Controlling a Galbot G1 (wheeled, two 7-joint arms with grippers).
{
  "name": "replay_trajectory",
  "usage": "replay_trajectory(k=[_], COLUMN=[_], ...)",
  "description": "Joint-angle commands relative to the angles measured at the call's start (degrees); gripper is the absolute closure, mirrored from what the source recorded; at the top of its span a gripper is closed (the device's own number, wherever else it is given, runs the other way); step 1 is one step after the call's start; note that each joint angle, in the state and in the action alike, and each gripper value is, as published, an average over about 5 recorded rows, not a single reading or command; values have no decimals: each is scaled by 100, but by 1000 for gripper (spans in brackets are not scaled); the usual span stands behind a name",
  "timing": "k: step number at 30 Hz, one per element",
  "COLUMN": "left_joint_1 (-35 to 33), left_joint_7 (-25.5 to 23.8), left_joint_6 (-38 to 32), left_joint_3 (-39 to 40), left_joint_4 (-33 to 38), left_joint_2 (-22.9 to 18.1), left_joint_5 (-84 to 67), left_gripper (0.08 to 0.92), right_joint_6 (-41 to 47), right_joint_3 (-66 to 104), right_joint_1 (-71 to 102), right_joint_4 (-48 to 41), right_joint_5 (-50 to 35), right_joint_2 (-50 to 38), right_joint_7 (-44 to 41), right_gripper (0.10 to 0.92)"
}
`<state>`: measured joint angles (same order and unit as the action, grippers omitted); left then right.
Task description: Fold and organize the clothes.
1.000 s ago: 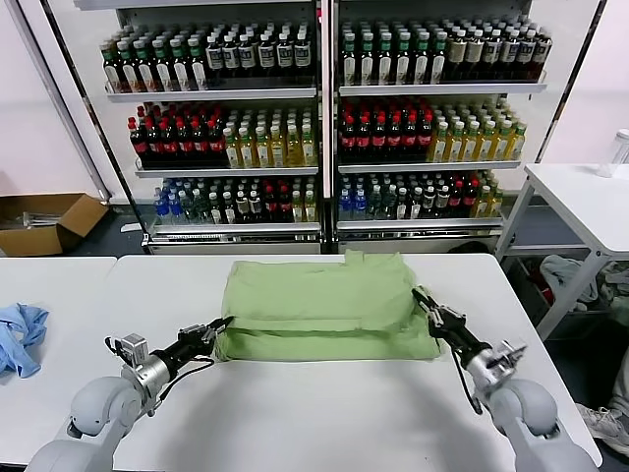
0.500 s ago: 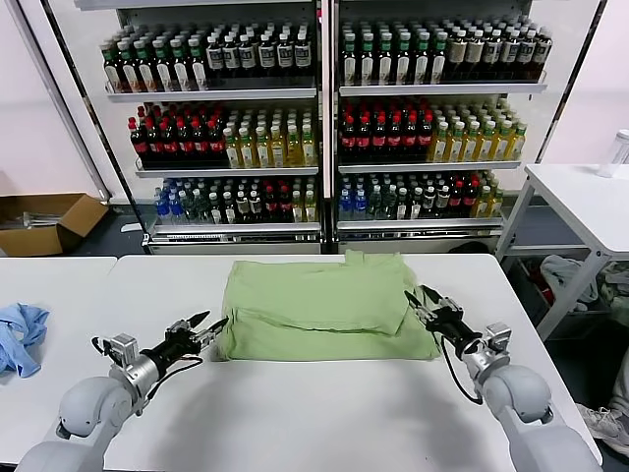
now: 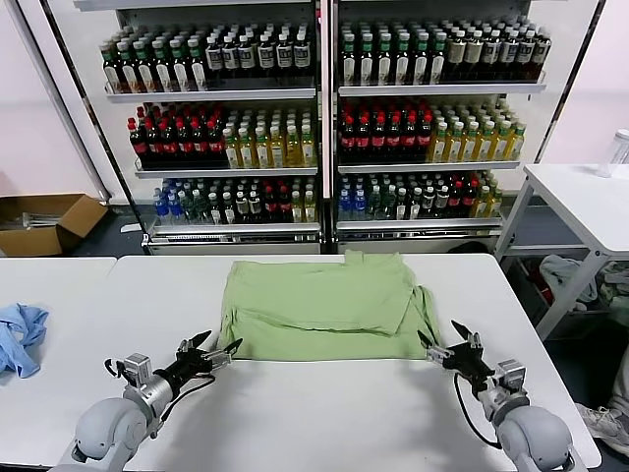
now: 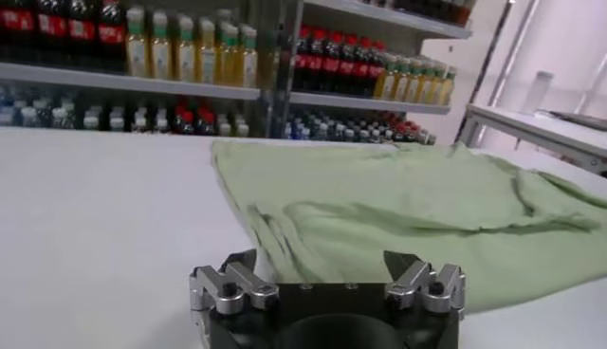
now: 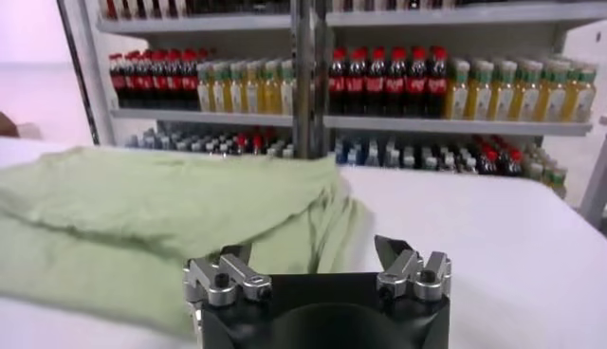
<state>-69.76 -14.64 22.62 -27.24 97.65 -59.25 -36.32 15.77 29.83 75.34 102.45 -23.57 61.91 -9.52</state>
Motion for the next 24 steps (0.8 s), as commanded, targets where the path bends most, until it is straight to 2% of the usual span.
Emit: replay_trajectory(k=[1,5,8,20,24], left_joint_1=[-11,-101,-143,-331,-382], left_joint_7=[450,417,387,250,203], left_joint_6=[159,149,144,131,129], left_joint_3=[27,22,35,-36,-74], left_joint_4=[-41,24,67,253,302], left_joint_2=[-152,-137,-130,-86,4], left_joint_5=[-273,-286,-284,-291,-297], left_gripper=[177,184,233,575,697], right_joint_6=[84,83,84,84,64], right_joint_3=[-4,-25,-42,-56,-45], right_joint_1=[254,234,216,242,428], right_joint_4=[69,67,59,117,231], right_joint_5=[142,113,53,-186,-239], right_joint_2=[84,73,62,24,-27], right_joint_7=[87,45,38,51,70], right_gripper=[296,417,504,832,890])
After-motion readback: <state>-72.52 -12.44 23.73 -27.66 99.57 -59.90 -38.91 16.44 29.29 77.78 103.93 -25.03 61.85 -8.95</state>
